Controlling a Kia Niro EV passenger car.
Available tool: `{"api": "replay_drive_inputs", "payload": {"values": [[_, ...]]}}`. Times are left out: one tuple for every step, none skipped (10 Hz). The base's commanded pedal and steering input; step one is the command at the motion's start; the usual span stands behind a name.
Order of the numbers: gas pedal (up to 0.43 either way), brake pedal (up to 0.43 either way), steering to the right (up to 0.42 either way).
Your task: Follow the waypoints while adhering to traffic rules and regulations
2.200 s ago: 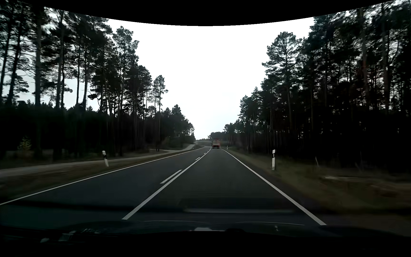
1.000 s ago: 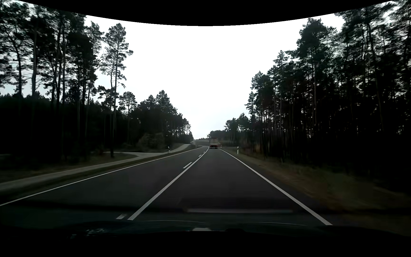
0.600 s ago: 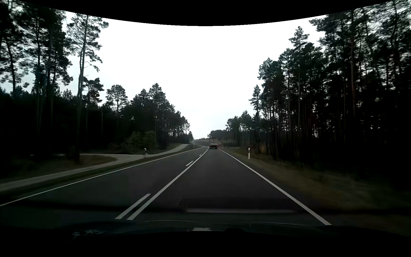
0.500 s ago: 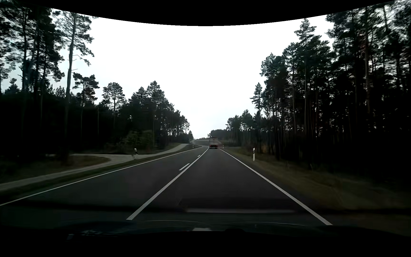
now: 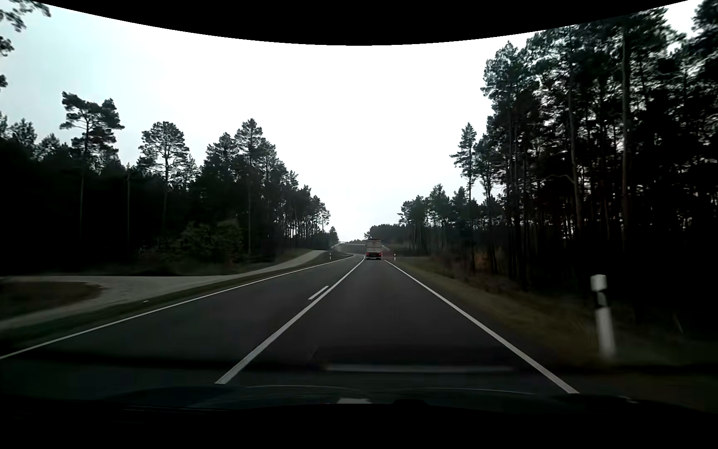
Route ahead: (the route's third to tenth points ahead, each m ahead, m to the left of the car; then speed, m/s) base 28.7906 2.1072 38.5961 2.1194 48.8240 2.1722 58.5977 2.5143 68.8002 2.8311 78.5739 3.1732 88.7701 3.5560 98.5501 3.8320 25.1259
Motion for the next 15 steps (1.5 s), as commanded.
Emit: {"api": "replay_drive_inputs", "payload": {"values": [[0.087,0.000,-0.001],[0.087,0.000,-0.001],[0.087,0.000,-0.001],[0.087,0.000,-0.001],[0.087,0.000,-0.001],[0.087,0.000,-0.001],[0.087,0.000,-0.001],[0.087,0.000,-0.001],[0.087,0.000,-0.001],[0.087,0.000,-0.001],[0.087,0.000,0.000],[0.087,0.000,-0.001],[0.079,0.000,-0.001],[0.079,0.000,0.000],[0.067,0.000,0.000]]}}
